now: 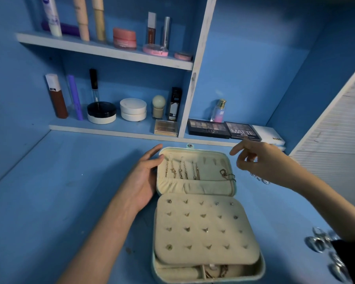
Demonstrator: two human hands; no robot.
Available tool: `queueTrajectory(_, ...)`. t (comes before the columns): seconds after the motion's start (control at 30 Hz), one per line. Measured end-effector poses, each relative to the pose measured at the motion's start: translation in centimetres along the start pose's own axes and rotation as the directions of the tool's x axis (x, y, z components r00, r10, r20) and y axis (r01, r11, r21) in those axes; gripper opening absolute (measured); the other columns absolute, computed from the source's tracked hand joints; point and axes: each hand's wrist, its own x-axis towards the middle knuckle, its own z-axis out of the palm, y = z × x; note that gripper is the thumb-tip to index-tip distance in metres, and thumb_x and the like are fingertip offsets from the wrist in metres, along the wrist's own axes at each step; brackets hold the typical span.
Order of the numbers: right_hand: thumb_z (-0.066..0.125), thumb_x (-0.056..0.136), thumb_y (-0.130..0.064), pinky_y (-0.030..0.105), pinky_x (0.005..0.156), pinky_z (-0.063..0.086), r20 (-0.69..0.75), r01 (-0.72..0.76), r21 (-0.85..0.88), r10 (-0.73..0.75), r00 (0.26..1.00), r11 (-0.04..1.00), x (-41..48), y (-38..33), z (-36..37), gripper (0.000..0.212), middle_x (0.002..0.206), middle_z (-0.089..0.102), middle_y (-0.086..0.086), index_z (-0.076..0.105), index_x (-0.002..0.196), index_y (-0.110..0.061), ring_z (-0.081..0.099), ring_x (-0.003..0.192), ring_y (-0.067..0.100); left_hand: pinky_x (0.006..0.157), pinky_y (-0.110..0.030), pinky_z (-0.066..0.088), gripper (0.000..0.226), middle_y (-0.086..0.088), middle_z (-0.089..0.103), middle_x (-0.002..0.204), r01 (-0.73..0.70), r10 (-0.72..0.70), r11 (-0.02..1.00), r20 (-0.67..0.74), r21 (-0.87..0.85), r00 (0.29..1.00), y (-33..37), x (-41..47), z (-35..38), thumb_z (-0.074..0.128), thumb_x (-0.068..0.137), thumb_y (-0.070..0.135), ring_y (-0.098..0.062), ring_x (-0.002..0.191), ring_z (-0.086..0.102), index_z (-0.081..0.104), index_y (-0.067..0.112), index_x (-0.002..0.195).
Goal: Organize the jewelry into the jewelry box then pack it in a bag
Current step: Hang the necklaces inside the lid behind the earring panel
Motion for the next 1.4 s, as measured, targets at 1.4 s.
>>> queueTrajectory(1.4, 0.063, 0.086, -0.007, 0.025, 0.061, 0.044, 0.009, -0.035, 0.692, 0.040, 0.999, 0.721, 2.3, -4.3, -0.3, 0.007, 0.066, 0.066, 0.010, 0.063, 0.079, -0.006, 0.060, 0.063, 0.019, 0.060, -0.027, 0.056, 0.041, -0.004, 0.071, 0.094, -0.008, 0.009, 0.999, 0.017, -0.039, 1.000, -0.2, 0.2, -0.1, 0.046, 0.094, 0.003, -0.018, 0.087, 0.067, 0.052, 0.018, 0.132)
